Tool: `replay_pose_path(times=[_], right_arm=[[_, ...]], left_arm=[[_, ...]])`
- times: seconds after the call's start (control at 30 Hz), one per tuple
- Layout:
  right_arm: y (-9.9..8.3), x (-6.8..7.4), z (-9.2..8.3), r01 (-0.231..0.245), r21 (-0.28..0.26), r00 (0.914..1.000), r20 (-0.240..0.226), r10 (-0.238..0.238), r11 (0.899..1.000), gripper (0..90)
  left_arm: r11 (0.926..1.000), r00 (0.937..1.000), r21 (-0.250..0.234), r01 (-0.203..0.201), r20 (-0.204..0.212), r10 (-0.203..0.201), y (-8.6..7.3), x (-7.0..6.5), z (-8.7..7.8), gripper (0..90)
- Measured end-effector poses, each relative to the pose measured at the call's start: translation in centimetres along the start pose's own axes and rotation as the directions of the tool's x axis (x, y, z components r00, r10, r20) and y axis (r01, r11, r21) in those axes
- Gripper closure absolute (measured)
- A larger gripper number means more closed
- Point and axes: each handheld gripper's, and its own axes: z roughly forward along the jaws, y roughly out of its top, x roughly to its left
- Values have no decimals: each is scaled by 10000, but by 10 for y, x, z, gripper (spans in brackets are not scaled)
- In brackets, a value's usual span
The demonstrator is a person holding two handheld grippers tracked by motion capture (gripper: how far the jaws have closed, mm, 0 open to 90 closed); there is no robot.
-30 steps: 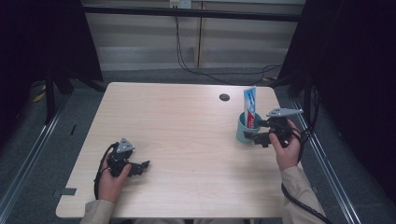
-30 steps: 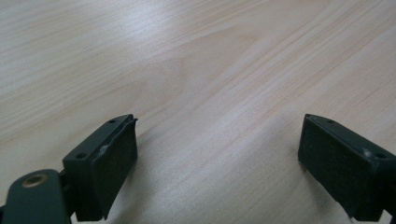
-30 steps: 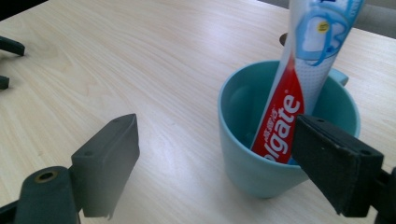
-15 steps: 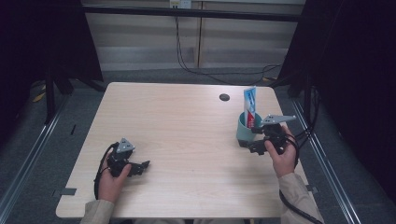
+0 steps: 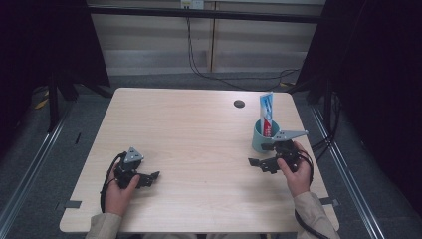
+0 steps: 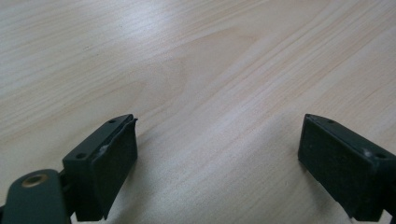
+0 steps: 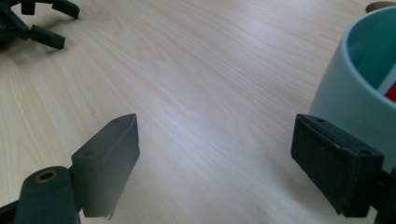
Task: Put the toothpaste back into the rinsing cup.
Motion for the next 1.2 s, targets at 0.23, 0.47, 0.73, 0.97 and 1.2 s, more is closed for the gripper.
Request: replay_pose_path(times=[0.23,0.47,0.73,0.97,1.2], right_arm=[[-9,5,5,103,181,9998,-182,-100,9998,151],[-18,8,12,94,329,9989,-468,-79,9994,151],[-27,12,19,163,584,9988,-475,-136,9982,151],[-35,13,23,126,762,9990,-447,-92,9970,152],[-45,11,26,45,849,9991,-420,-9,9964,152]], left_arm=[[10000,10000,-25,32,7,-32,0,0,0,116],[10000,10000,0,-2,0,2,0,0,0,116],[10000,10000,-28,34,6,-34,0,0,0,116],[10000,10000,-27,35,8,-35,0,0,0,116],[10000,10000,-2,-3,-2,3,0,0,0,116]])
